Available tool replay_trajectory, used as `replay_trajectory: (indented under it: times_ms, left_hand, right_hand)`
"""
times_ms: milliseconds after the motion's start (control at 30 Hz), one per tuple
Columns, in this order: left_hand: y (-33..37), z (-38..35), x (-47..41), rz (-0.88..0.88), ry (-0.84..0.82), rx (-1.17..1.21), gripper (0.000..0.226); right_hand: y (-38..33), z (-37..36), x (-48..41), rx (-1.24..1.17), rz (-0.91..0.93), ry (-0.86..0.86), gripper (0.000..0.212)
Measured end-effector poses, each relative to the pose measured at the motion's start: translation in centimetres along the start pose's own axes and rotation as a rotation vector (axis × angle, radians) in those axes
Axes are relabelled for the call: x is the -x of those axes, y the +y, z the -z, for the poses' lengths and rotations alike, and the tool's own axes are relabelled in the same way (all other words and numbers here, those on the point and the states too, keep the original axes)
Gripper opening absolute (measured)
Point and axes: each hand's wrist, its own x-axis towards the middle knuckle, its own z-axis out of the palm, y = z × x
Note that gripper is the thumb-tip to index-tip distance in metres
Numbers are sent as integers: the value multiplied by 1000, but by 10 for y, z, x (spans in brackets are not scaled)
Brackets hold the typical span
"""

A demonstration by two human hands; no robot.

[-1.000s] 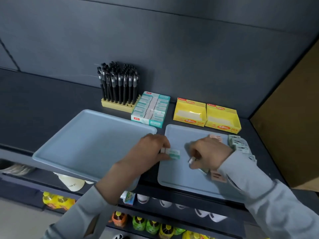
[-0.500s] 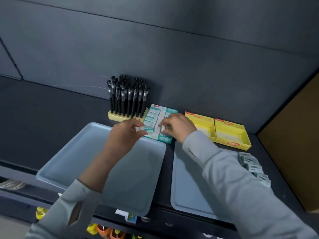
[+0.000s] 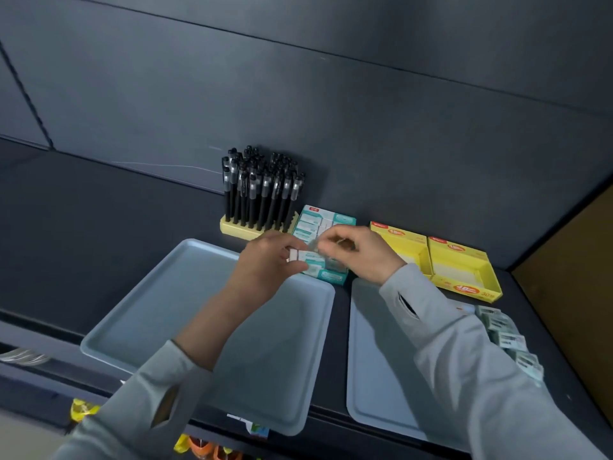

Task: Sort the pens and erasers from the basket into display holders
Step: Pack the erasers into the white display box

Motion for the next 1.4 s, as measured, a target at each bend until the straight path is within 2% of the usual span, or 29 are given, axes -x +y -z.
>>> replay_trajectory:
  times_ms: [67, 133, 200, 300, 400, 500, 600, 667, 733, 900, 1133, 1200, 1300, 1400]
  left_hand:
    - [4, -7, -5, -51, -31, 20, 30]
    - [4, -13, -10, -75, -61, -4, 34]
    - [1, -15, -13, -74, -90, -134, 42]
    - [-9, -17, -17, -85, -155, -291, 41]
    - [-17, -20, -14, -108, -179, -323, 35]
    - [-22, -23, -11, -138, -117, -282, 32]
    - [-23, -24, -10, -156, -82, -274, 32]
    - [-24, -25, -10, -168, -78, -286, 33]
    - [-24, -25, -10, -186, -61, -288, 35]
    - [-26, -28, -10, -230, -30, -310, 38]
    - [-29, -29, -6, -296, -25, -304, 40]
    - [-28, -29, -5, -323, -35, -312, 41]
    - [-29, -30, -3, -381, -77, -416, 48]
    - [-29, -29, 0, -403, -123, -488, 61]
  right_hand:
    - [-2, -1, 7, -118, -38, -75, 16]
    - [3, 3, 11, -99, -78, 13, 20]
    - [8, 8, 15, -21, -128, 104, 19]
    - [11, 6, 22, 13, -207, 126, 13]
    - [13, -1, 25, -101, -260, 195, 12]
    - [14, -7, 23, -332, -355, 306, 17]
    - [12, -10, 23, -376, -408, 388, 17]
    - [10, -11, 26, -255, -391, 407, 14]
    - [6, -11, 30, -64, -332, 349, 7]
    - [2, -15, 28, 191, -247, 252, 11]
    - [9, -25, 26, 219, -128, 312, 9]
    - [11, -33, 27, 338, -14, 361, 10]
    - [6, -46, 32, 562, 102, 295, 14]
    - [3, -44, 34, 570, 71, 277, 18]
